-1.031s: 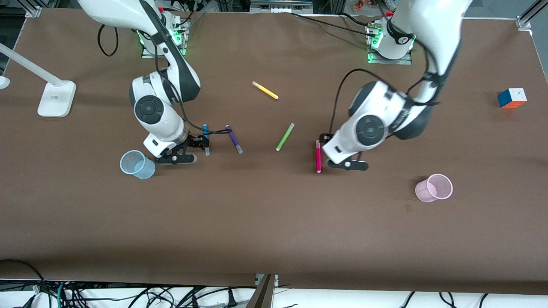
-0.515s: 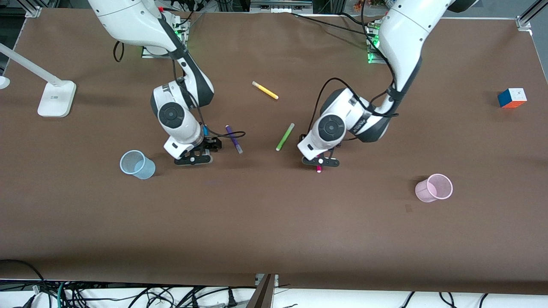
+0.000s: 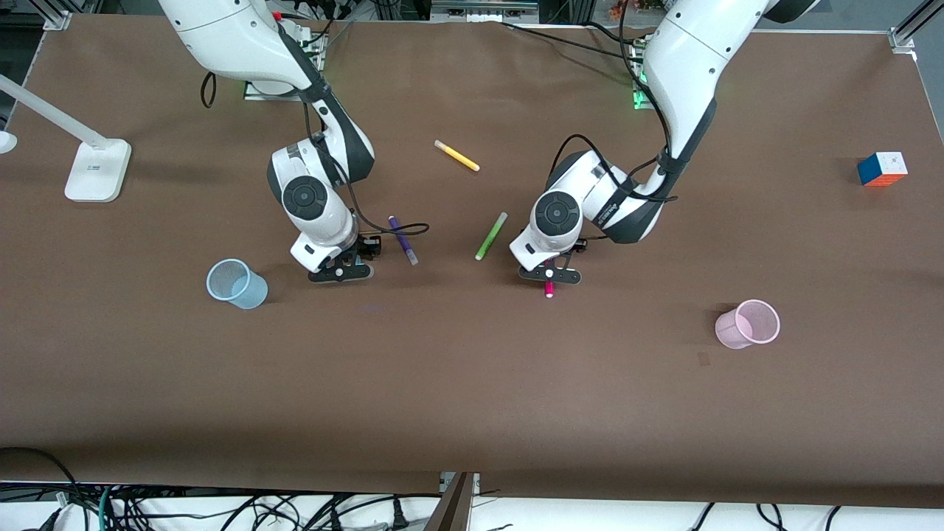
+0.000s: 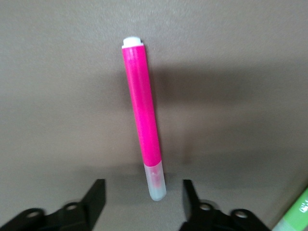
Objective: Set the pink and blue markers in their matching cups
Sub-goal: 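Close the right gripper on the blue marker while the left gripper grips pink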
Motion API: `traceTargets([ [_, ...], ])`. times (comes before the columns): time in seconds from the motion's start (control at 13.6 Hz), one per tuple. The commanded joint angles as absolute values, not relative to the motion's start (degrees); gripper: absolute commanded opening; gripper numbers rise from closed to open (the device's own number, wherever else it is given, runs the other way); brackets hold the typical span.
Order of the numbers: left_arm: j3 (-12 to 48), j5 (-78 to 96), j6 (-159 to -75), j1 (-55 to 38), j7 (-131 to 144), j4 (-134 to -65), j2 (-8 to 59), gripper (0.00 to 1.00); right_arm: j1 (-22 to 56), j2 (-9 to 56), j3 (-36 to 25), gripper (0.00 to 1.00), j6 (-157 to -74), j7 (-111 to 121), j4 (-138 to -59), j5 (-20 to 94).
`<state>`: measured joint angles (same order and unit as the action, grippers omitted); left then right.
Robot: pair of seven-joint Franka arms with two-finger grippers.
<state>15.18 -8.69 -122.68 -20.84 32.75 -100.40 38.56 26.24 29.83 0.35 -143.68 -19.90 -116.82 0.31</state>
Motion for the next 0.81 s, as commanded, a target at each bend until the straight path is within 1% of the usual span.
traceTargets([
  [0.0,15.1,-10.0,-123.6,-21.2,33.4,-100.5,39.3,0.43,26.3,29.6,0.3,0.22,-144.9,-19.5,-117.8,0.8],
  [0.07,15.1,-10.0,-123.6,-21.3,33.4,-100.3,39.2,0.32,26.3,29.6,0.3,0.09,-144.9,-19.5,-117.7,0.8],
  [0.15,15.0,-10.1,-123.6,-21.3,33.3,-100.3,39.0,0.24,26.2,29.6,0.3,0.0,-144.9,-19.4,-117.7,0.8],
  [0.22,15.1,-10.1,-123.6,-21.2,33.3,-100.3,39.0,0.19,26.2,29.6,0.3,0.0,-144.9,-19.4,-117.7,0.8],
  [0.29,15.0,-10.1,-123.6,-21.4,33.3,-100.2,39.0,0.1,26.1,29.5,0.3,0.0,-144.8,-19.4,-117.4,0.8],
  [0.37,15.0,-10.1,-123.6,-21.4,33.3,-100.2,39.0,0.06,26.0,29.3,0.1,0.0,-144.6,-19.3,-117.2,0.8],
  [0.44,14.9,-10.2,-123.4,-21.4,33.0,-100.2,38.7,0.06,26.0,28.7,-0.1,0.0,-144.5,-19.0,-116.8,0.8],
  [0.59,14.9,-13.9,-121.8,-21.0,32.8,-100.1,36.4,0.03,25.9,26.5,-0.3,0.0,-144.1,-16.5,-115.8,0.8],
  [0.74,14.9,-18.7,-112.8,-20.6,32.5,-98.0,33.8,0.03,25.8,24.4,-1.4,0.0,-143.2,-12.1,-115.1,0.8],
])
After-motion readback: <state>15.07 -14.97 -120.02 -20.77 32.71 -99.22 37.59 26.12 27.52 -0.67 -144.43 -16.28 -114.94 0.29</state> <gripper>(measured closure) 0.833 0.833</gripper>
